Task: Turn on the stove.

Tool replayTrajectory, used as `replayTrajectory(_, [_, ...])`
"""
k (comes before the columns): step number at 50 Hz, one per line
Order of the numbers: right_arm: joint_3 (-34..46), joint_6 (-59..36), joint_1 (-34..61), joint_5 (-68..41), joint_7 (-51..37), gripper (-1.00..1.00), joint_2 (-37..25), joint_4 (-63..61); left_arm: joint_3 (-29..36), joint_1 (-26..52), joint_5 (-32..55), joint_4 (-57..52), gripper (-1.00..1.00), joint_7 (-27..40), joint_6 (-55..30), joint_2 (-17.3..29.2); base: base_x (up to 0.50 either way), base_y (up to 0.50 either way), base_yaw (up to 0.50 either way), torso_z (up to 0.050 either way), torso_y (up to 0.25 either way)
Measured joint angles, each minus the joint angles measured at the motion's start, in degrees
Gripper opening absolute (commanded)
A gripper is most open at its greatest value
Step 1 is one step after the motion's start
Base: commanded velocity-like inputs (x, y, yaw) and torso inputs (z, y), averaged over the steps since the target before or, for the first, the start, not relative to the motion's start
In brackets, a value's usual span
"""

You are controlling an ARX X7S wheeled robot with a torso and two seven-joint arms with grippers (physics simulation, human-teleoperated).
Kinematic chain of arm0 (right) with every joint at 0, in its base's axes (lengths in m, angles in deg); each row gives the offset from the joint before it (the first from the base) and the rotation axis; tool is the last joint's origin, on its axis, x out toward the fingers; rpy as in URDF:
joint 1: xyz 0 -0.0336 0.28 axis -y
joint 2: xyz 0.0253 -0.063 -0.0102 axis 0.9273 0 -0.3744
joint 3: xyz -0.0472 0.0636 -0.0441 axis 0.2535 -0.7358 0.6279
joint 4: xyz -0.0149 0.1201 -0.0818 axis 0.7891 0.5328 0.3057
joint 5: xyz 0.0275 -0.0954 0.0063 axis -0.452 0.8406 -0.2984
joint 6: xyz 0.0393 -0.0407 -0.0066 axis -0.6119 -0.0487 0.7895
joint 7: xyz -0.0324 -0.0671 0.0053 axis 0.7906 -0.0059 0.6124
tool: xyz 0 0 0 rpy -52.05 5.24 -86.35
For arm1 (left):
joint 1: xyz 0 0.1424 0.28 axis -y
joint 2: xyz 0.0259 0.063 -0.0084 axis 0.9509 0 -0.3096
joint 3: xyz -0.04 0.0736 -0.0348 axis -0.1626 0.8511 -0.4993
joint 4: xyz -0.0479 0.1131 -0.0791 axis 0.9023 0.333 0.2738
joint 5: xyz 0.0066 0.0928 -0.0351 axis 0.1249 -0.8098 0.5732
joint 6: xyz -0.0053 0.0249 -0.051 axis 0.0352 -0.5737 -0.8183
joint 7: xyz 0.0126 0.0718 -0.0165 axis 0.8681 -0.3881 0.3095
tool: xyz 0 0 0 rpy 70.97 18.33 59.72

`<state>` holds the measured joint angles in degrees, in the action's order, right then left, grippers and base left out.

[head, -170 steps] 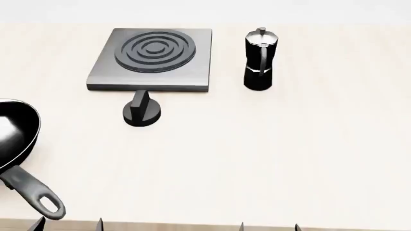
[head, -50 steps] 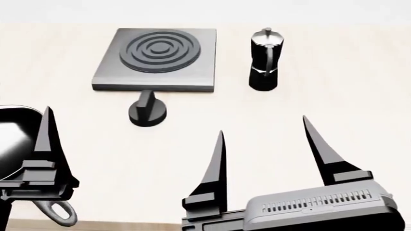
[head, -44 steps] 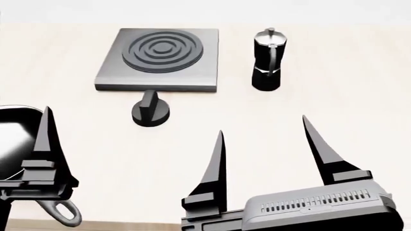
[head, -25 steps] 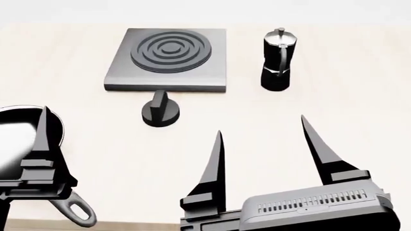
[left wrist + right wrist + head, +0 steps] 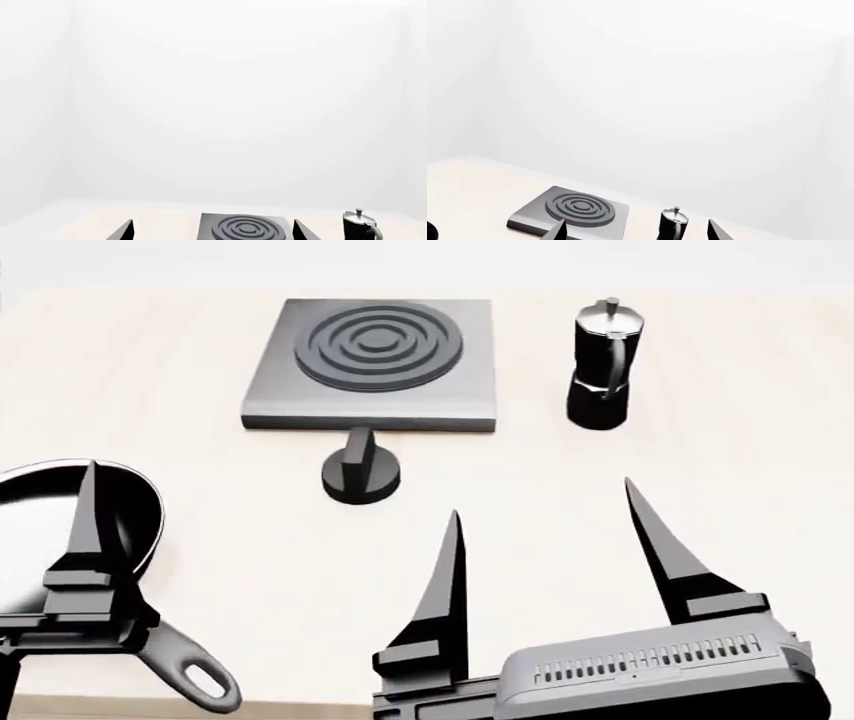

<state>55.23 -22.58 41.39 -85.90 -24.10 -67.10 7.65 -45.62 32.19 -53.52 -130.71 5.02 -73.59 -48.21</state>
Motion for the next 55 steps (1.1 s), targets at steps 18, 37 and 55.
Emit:
replayTrajectory(18, [0.2, 0.4, 0.3, -1.8, -1.6, 1.00, -1.0, 0.1, 0.4, 0.1, 0.5, 0.0, 1.00, 0.9, -0.1, 0.6, 0.00, 0.10, 0.00, 0.000, 0.000])
replayTrajectory(37, [1.0, 0.9, 0.9, -3.4, -3.3, 1.00, -2.0, 0.2, 1.0, 0.2, 1.0, 0.4, 1.00, 1.7, 0.2, 1.1, 0.00, 0.08, 0.00, 0.000, 0.000])
replayTrajectory(55, [1.9, 1.9, 1.4, -5.1, -5.0, 1.00, -3.3, 0.7, 1.6, 0.3, 1.2, 1.0, 1.00, 2.3, 0.7, 1.6, 0.00, 0.13, 0.00, 0.000, 0.000])
